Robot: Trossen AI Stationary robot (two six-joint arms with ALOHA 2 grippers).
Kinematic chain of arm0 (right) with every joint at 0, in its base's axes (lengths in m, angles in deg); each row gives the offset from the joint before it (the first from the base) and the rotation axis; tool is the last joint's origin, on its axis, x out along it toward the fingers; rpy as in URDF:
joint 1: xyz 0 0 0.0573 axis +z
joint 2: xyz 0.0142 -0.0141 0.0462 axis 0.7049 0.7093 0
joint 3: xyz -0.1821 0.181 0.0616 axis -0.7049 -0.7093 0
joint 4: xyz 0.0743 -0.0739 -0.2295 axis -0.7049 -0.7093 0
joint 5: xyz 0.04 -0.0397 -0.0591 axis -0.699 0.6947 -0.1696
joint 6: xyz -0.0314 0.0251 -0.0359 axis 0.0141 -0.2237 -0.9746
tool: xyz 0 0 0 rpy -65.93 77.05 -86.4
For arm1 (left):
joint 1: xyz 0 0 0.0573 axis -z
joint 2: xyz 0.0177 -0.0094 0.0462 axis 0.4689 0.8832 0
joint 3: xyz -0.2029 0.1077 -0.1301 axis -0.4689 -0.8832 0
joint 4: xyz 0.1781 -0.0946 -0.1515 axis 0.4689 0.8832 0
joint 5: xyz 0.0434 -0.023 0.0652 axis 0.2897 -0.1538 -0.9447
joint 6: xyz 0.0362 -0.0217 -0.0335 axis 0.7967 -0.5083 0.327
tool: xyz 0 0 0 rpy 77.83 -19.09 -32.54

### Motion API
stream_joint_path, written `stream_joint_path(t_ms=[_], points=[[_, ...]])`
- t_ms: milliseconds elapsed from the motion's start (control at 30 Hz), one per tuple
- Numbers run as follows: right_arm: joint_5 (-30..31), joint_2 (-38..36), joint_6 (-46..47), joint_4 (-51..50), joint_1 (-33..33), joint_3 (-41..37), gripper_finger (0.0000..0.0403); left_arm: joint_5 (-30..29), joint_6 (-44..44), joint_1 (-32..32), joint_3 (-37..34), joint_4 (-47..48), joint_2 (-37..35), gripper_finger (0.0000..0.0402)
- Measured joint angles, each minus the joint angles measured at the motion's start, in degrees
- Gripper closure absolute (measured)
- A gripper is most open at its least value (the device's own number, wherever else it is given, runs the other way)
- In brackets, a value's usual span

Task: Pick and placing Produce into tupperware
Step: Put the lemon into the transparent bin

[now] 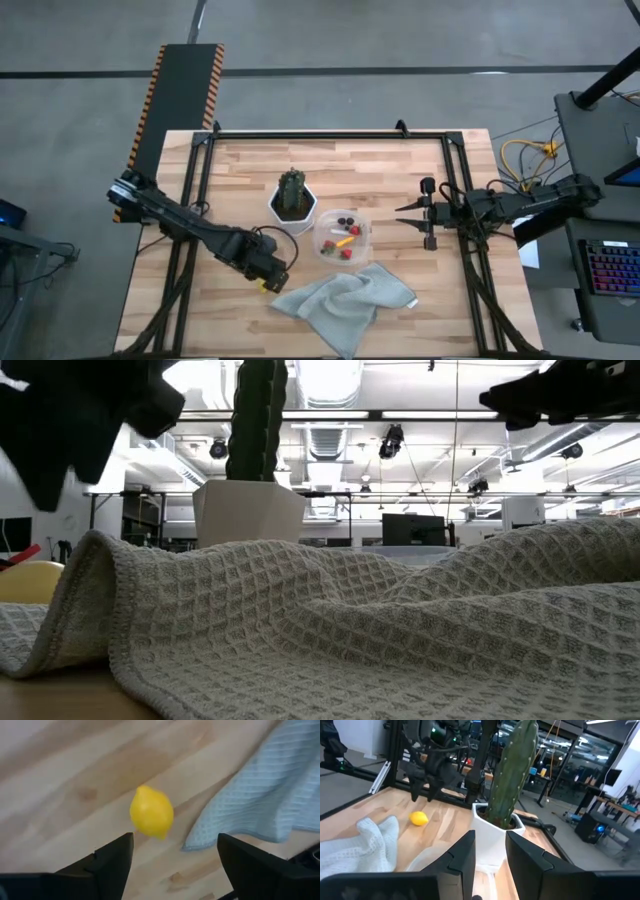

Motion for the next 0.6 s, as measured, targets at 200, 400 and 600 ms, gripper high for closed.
stream_joint_path(t_ms=[200, 400, 600], points=[[0.0, 0.0, -2.6, -0.1, 0.0, 0.1, 0.0303, 3.6, -4.5, 0.0, 0.1, -0.7, 3.5, 0.0127], [0.0, 0.0, -3.1, -0.3, 0.0, 0.1, 0.0303, 3.5, -5.9, 0.1, 0.1, -0.5, 6.0, 0.0127], [0.0, 0.0, -3.4, -0.3, 0.0, 0.1, 0.0303, 3.6, -5.4, 0.1, 0.1, -0.4, 8.8, 0.0127]])
